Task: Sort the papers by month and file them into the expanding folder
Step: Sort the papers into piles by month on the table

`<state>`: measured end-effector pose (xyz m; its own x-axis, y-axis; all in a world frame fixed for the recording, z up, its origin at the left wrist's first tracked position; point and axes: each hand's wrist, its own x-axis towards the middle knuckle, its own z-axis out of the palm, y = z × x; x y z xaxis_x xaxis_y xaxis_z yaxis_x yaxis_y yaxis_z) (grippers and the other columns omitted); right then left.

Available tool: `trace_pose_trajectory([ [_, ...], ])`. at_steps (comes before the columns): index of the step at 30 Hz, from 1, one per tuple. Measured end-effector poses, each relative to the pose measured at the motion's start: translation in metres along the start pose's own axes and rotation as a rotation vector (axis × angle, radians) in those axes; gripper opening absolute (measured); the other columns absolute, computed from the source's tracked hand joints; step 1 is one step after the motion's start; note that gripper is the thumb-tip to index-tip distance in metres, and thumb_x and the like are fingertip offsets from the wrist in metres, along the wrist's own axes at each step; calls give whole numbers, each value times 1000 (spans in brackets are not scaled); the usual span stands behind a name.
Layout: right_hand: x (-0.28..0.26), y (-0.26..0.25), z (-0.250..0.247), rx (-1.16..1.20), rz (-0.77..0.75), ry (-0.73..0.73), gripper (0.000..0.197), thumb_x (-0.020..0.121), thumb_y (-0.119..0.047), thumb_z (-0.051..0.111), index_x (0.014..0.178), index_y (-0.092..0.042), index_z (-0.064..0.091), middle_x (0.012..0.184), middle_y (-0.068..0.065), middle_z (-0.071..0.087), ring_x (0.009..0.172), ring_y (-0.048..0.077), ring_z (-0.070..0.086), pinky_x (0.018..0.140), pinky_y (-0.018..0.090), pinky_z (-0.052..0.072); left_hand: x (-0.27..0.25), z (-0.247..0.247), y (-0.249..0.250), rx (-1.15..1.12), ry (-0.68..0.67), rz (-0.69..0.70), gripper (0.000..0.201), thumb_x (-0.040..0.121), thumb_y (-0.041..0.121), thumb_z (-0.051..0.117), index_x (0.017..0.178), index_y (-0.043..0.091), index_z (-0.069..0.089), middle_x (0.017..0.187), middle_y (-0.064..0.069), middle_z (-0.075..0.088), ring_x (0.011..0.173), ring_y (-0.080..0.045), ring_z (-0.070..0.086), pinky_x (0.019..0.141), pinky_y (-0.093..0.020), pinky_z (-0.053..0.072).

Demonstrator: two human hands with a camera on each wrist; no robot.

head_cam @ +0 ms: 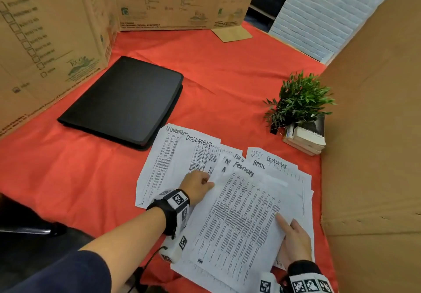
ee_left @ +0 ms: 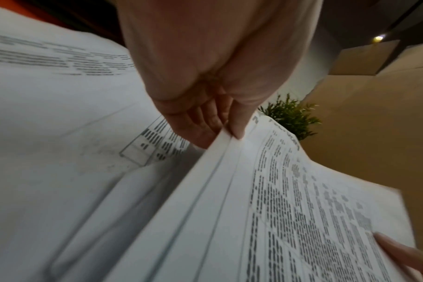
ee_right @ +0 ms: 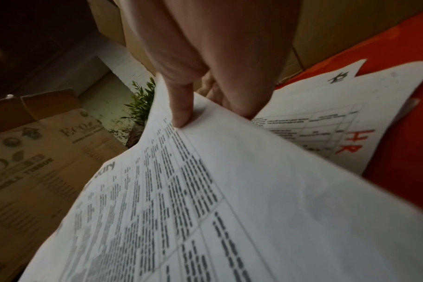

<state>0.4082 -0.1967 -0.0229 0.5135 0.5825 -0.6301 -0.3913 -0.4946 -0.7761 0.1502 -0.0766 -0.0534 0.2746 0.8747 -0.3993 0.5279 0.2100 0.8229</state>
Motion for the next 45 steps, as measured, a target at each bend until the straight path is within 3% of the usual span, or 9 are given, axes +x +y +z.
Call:
trace_pose_trajectory([
  [5,-8,-2,1,23,5,-42,26,98,-11,49,120,-12,61,108,13,71,93,30,69,65,40,58,-1,-6,-10,10,99,-88,33,93,22,62,66,15,45,66,1,47,61,-15,44,57,-25,36],
  [10,-8,2,-5,-19,59,18,23,93,-4,48,113,1,59,122,30,60,99,35,61,82,49,48,-4,-5,-14,-205,65,-105,17,93,16,62,108,9,64,103,-11,70,96,-26,67,89,-44,55],
  [17,-6,4,-8,-69,93,-35,22,91,3,49,106,-8,60,110,20,67,96,34,63,75,47,51,-14,0,-4,-471,29,-48,21,84,5,72,100,16,62,100,-3,71,91,-18,69,80,-33,58],
  [21,-4,4,-9,-71,86,-64,36,86,9,51,115,-14,51,113,16,66,105,39,61,87,67,45,-14,-3,-1,-482,20,-15,25,83,13,76,105,17,65,105,0,72,97,-17,69,87,-35,56],
  [26,0,8,-8,-81,77,-13,28,84,11,52,107,-4,59,113,23,65,104,40,62,91,57,49,-17,-3,3,-489,-16,-2,13,97,19,58,108,18,65,110,-1,70,102,-19,66,93,-38,53],
  [32,-10,3,-3,-92,19,-82,22,87,16,47,91,1,62,88,17,65,81,29,60,71,37,47,-26,11,19,-390,-282,-113,81,91,73,24,148,16,37,153,1,36,141,-18,33,115,-40,25],
  [35,-6,11,-8,-85,23,-50,25,83,17,49,95,0,63,92,17,66,85,29,59,74,36,47,-29,12,25,-262,-180,-152,86,91,73,21,135,7,53,141,-11,52,125,-26,53,109,-39,34],
  [39,5,22,-18,-43,30,36,24,80,15,48,93,0,62,97,21,61,91,32,57,83,45,47,-22,6,6,179,287,-195,37,92,44,59,106,10,58,111,-7,61,91,-21,59,81,-34,51],
  [45,7,24,-18,-57,8,51,28,81,14,46,102,1,59,100,22,60,91,34,57,79,45,46,-22,3,0,462,120,-130,22,94,34,59,83,16,53,86,-2,60,74,-20,55,64,-28,44],
])
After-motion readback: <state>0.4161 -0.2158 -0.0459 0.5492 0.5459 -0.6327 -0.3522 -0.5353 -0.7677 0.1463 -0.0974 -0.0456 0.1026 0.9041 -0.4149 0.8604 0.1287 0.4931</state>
